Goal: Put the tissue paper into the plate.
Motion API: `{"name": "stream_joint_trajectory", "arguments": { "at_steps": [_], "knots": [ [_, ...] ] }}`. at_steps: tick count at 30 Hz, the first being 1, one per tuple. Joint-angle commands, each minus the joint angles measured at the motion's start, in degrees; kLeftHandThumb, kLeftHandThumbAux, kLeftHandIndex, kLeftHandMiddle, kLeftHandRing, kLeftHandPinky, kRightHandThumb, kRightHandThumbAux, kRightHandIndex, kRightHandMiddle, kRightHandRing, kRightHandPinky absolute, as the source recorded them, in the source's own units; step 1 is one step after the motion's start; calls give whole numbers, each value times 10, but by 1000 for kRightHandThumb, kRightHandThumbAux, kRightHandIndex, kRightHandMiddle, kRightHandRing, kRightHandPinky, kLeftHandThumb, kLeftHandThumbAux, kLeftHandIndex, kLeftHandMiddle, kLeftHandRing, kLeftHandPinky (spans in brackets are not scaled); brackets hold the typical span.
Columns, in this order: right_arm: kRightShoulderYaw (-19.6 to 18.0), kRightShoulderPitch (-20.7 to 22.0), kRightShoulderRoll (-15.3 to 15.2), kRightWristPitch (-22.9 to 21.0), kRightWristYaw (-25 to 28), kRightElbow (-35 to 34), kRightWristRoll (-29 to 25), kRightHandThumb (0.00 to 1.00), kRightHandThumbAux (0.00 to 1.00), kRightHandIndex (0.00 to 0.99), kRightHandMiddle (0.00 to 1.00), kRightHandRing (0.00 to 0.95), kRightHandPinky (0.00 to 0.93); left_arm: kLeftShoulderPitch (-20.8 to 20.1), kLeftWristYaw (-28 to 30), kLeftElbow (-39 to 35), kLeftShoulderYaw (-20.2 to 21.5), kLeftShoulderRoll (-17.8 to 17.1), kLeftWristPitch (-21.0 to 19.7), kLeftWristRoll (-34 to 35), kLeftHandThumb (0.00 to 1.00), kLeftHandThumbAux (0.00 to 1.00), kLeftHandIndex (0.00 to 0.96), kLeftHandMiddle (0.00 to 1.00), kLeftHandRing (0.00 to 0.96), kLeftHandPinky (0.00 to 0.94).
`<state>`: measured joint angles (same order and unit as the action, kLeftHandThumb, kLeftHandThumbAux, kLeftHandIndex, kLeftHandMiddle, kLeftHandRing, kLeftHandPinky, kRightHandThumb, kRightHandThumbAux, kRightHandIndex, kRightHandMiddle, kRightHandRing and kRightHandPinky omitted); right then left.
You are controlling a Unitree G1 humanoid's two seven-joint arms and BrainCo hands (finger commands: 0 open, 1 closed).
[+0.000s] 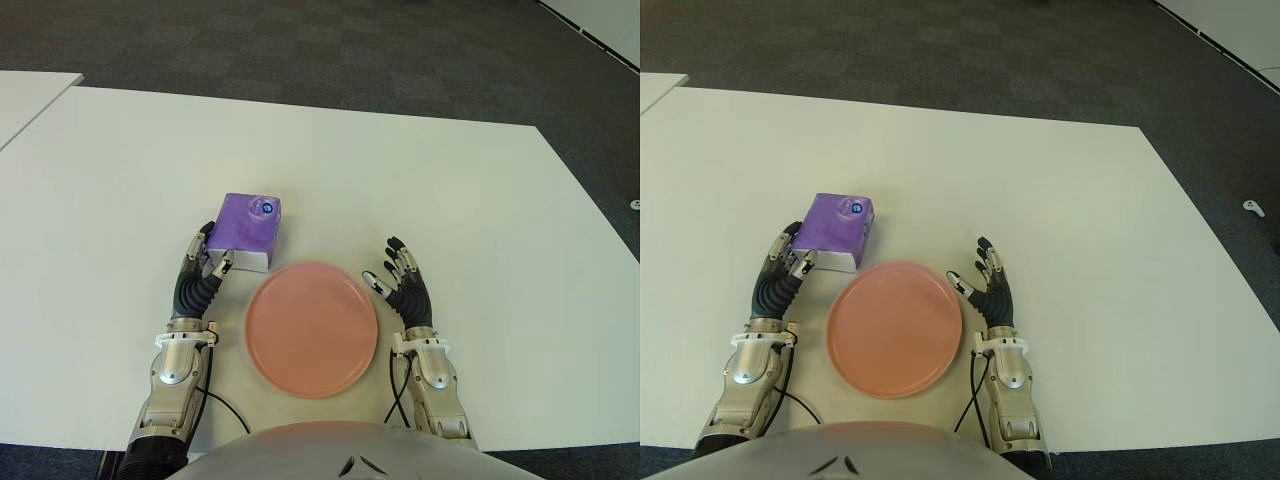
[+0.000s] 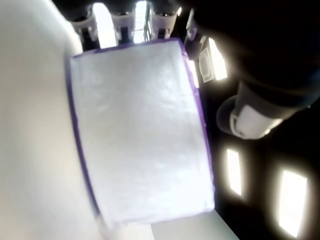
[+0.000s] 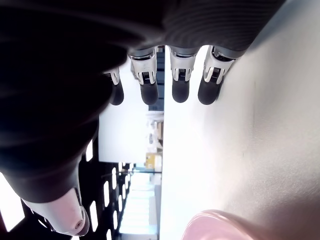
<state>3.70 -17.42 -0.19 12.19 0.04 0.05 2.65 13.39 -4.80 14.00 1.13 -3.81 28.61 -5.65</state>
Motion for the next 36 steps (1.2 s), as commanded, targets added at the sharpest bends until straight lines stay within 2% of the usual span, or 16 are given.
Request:
{"name": "stream_joint_trajectory", "arguments": {
  "at_steps": [1, 11, 15, 19, 23, 25, 29, 33, 36],
  "knots": [
    [5, -23, 4, -34, 1, 25, 0, 46, 772, 0, 0, 0, 7, 15, 4, 20, -4, 1, -18, -5, 0, 519, 0, 0, 0, 0],
    [7, -22, 11, -40, -6, 24, 3, 66, 763, 0, 0, 0, 9, 15, 2, 6, 13, -17, -6, -5, 0, 529, 0, 0, 0, 0],
    [8, -20, 13, -43, -9, 26, 5, 68, 758, 0, 0, 0, 8, 44, 29, -80, 53, -55, -22, 30, 0, 538, 0, 0, 0, 0],
    [9, -17, 13, -41, -10, 30, 7, 69, 755, 0, 0, 0, 11, 37, 24, -132, 104, -85, -46, 34, 7, 555, 0, 0, 0, 0],
    [11, -13, 10, -36, -5, 36, 5, 67, 751, 0, 0, 0, 3, 6, -1, -157, 151, -126, -22, -13, 37, 563, 0, 0, 0, 0],
    [12, -10, 9, -34, -3, 40, 4, 66, 749, 0, 0, 0, 1, -1, -13, -157, 160, -142, -6, -41, 57, 561, 0, 0, 0, 0],
    [12, -6, 8, -31, -2, 46, 3, 63, 748, 0, 0, 0, 0, -13, -27, -153, 163, -158, 10, -75, 94, 562, 0, 0, 0, 0],
    [13, -1, 7, -26, 1, 54, 3, 60, 745, 0, 0, 0, 0, -44, -35, -166, 163, -190, 25, -125, 138, 564, 0, 0, 0, 0],
    [14, 3, 8, -23, 1, 61, 3, 57, 739, 0, 0, 0, 0, -67, -42, -148, 162, -221, 47, -165, 165, 560, 0, 0, 0, 0]
  ]
}}
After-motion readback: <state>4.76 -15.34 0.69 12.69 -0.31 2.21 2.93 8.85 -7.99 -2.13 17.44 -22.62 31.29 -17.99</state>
